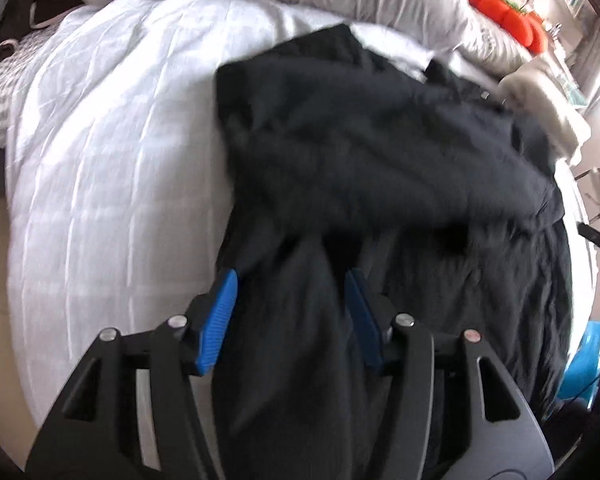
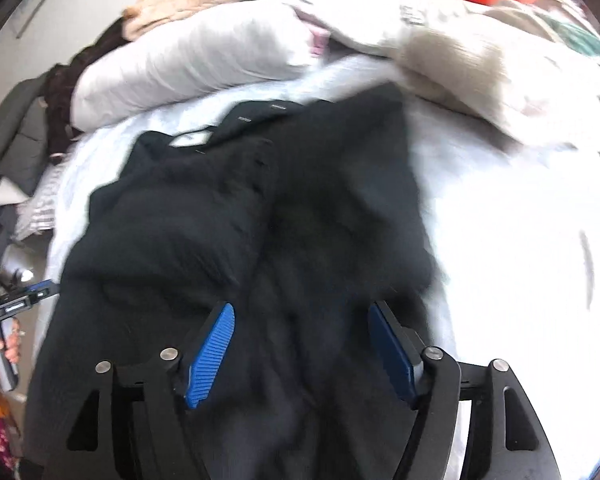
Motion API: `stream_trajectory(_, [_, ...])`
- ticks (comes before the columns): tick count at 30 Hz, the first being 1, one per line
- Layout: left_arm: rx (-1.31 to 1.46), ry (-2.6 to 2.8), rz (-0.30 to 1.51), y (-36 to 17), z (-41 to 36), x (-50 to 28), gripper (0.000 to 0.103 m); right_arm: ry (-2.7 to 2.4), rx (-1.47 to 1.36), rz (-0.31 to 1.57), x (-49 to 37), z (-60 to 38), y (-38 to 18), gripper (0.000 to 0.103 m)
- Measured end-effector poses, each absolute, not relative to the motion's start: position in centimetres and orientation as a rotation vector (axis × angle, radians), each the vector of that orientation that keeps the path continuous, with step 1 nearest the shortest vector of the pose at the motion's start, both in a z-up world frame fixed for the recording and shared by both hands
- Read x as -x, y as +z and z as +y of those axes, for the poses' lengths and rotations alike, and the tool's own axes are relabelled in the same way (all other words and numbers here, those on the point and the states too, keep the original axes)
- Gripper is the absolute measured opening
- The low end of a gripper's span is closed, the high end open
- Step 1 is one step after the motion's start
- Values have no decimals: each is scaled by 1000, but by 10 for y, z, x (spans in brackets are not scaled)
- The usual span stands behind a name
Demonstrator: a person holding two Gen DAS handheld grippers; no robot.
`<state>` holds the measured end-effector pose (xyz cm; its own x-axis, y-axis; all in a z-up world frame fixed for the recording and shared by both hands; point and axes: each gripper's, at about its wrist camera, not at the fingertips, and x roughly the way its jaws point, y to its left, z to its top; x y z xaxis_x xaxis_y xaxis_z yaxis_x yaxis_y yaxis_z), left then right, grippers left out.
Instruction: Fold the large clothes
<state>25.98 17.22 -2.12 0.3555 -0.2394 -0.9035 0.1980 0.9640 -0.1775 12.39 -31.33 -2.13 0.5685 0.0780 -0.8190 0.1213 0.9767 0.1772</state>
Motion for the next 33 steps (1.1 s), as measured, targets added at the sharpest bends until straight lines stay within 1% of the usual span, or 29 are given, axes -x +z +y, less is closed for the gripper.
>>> stream_trajectory(4, [107, -234, 1210, -40, 187, -247, 58, -83, -302, 1030, -88, -340, -43, 73])
stream_trajectory(6, [171, -220, 1222, -51, 194, -245, 58, -109, -321, 1090, -84, -346, -65, 73])
stream_trajectory(7, [203, -214, 1228, -55, 198, -244, 56, -122, -335, 1126, -85, -348, -81, 61])
stream_trajectory(8, [234, -210, 1232, -58, 199, -241, 45, -119, -358, 1142, -85, -349, -93, 47])
stream_trajectory(9, [278, -223, 1235, -61, 200, -239, 36, -107, -370, 1133, -86, -348, -96, 16])
stream_trajectory(10, [288, -233, 1237, -62, 198, -236, 18, -58, -392, 1131, -86, -343, -99, 8])
stream_trajectory(11, [271, -231, 1232, -61, 195, -233, 8, -58, -369, 1123, -85, -339, -95, 6])
stream_trajectory(13, [197, -197, 1167, -45, 190, -224, 6, -96, -290, 1092, -78, -333, -74, 5])
stream_trajectory(15, [104, -115, 1117, -36, 197, -219, 6, -126, -307, 1099, -75, -346, -66, 5])
stream_trajectory(16, [72, -81, 1127, -40, 202, -220, 6, -174, -320, 1122, -77, -357, -70, 5])
stream_trajectory(19, [34, -53, 1189, -62, 211, -214, 7, -224, -302, 1143, -79, -361, -83, 8])
stream_trajectory(20, [15, -53, 1184, -62, 209, -209, 10, -222, -272, 1122, -75, -356, -80, 8])
stream_trajectory(21, [4, -58, 1182, -60, 206, -200, 11, -222, -249, 1114, -70, -352, -77, 15])
stream_trajectory(22, [-2, -62, 1186, -56, 205, -193, 14, -220, -215, 1118, -61, -347, -71, 19])
stream_trajectory(23, [-9, -73, 1187, -52, 204, -186, 20, -215, -198, 1122, -54, -344, -67, 27])
stream_trajectory(24, [-18, -94, 1183, -47, 201, -179, 24, -199, -183, 1120, -43, -341, -61, 38])
stream_trajectory(25, [-39, -110, 1175, -39, 201, -166, 36, -178, -175, 1112, -31, -339, -56, 58])
stream_trajectory(26, [-52, -118, 1173, -34, 202, -155, 45, -156, -172, 1105, -18, -336, -50, 67])
stream_trajectory(27, [-54, -126, 1174, -32, 204, -149, 47, -136, -176, 1098, -3, -335, -47, 75])
stream_trajectory(29, [-27, -156, 1207, -32, 215, -128, 49, -94, -208, 1113, 19, -335, -48, 75])
stream_trajectory(33, [91, -207, 1269, -41, 243, -102, 49, -47, -315, 1219, 53, -338, -77, 75])
